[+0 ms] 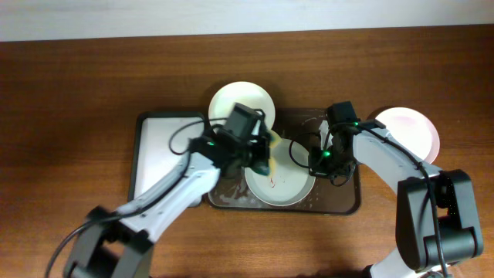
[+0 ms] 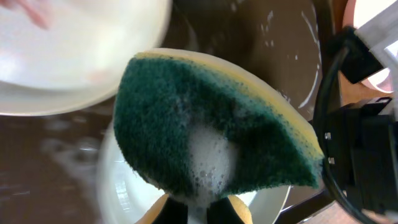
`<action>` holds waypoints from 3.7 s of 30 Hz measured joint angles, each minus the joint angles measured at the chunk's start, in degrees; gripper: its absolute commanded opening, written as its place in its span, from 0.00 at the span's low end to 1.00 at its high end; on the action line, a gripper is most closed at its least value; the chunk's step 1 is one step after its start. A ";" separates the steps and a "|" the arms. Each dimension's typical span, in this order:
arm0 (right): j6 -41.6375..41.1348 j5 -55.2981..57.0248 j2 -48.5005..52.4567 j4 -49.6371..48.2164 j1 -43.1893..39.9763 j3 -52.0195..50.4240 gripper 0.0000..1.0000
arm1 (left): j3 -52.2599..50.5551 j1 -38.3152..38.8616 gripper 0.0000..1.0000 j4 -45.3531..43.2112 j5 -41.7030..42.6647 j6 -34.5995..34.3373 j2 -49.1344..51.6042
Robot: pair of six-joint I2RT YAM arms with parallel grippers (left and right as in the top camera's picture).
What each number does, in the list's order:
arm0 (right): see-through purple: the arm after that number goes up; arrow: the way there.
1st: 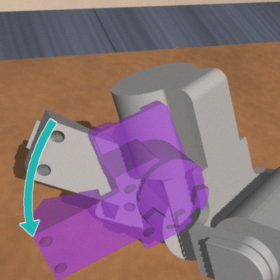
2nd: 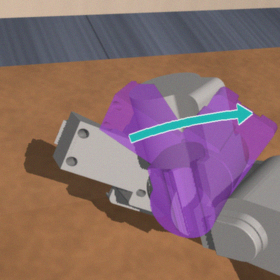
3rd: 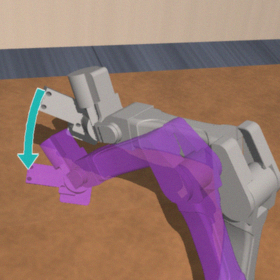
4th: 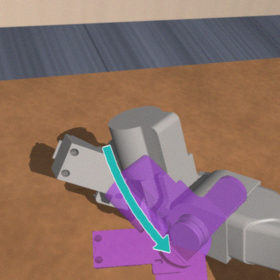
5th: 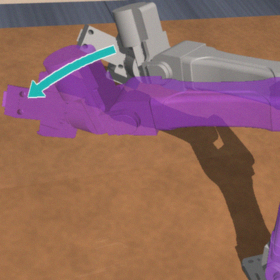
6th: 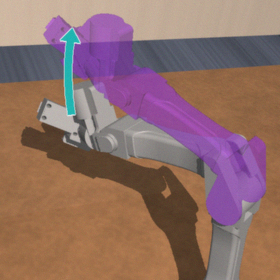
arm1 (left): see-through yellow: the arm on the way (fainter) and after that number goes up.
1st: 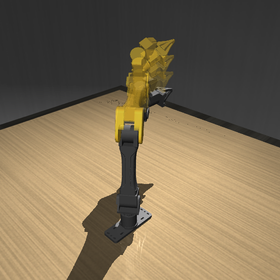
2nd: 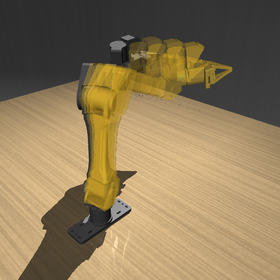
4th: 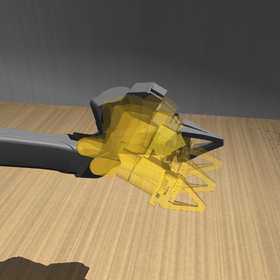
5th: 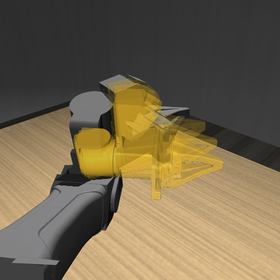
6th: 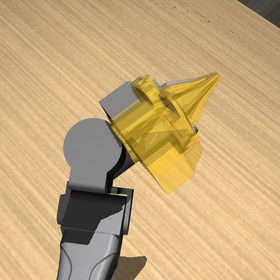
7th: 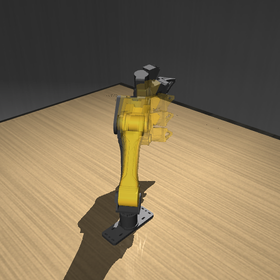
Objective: Clean dirty plates on tray and stack at the side
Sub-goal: 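Bring the sponge with the left gripper to the pale green plate, then scrub the pale green plate held by the right gripper with the sponge, then move the sponge with the left gripper back over the white tray, then lift the pale green plate with the right gripper onto the pink plate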
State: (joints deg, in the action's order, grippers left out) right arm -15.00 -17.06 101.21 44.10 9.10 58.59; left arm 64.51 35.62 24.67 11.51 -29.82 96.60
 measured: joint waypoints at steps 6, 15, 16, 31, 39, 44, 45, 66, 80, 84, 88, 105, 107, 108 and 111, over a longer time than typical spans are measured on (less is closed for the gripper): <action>-0.24 0.00 0.02 0.02 0.00 0.00 0.04 | 0.00 4.81 0.00 -5.70 0.13 -10.25 8.17; -0.22 0.02 0.07 0.04 0.00 0.00 0.04 | 0.11 7.56 0.00 -9.99 -0.46 -15.10 13.16; -0.24 0.04 0.15 0.04 0.00 -0.02 0.04 | 0.42 7.78 0.00 -9.60 -1.07 -15.26 13.55; -0.42 -1.33 0.44 -0.20 0.13 -0.44 0.04 | 3.39 5.86 0.00 5.73 -13.86 -12.09 12.11; -0.92 -1.03 0.44 -0.02 0.11 -0.44 0.04 | 2.82 5.18 0.00 -2.89 -8.46 -7.37 10.12; -0.94 -1.03 0.44 -0.02 0.11 -0.44 0.04 | 2.82 5.70 0.00 -3.06 -7.63 -8.63 10.25; -0.96 -1.03 0.44 -0.02 0.11 -0.44 0.04 | 2.82 5.95 0.00 -3.08 -7.50 -8.98 10.45; -1.05 -0.31 0.44 -2.71 0.11 -0.44 0.04 | 2.73 1.68 0.00 8.28 -12.37 -1.88 0.81; -1.03 12.94 -7.93 5.62 0.11 7.98 0.04 | 2.75 -19.28 0.00 22.05 -8.00 7.74 -6.82; -0.79 19.52 -14.32 6.69 0.17 8.28 0.04 | 2.23 -25.29 0.00 21.59 -6.47 12.52 -6.82; -0.37 29.94 -19.19 6.69 1.95 8.28 0.04 | 1.53 -29.07 0.00 21.44 -6.08 14.64 -5.70; 1.81 68.11 -21.53 4.48 24.11 8.28 0.04 | 0.74 -29.81 0.00 19.69 -5.88 15.54 3.72; 1.81 71.36 -21.53 3.80 25.46 8.28 0.04 | 0.72 -29.81 0.00 19.67 -5.88 15.56 3.72; 1.88 73.07 -21.53 3.54 25.97 8.28 0.04 | 0.72 -29.81 0.00 19.67 -5.88 15.56 3.72; 1.92 76.06 -21.53 3.43 26.25 8.28 0.04 | 0.72 -29.81 0.00 19.67 -5.88 15.56 3.72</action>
State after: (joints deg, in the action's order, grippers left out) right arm -13.08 59.00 79.68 47.53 35.35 66.87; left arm 65.23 5.80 44.34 5.63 -14.26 100.31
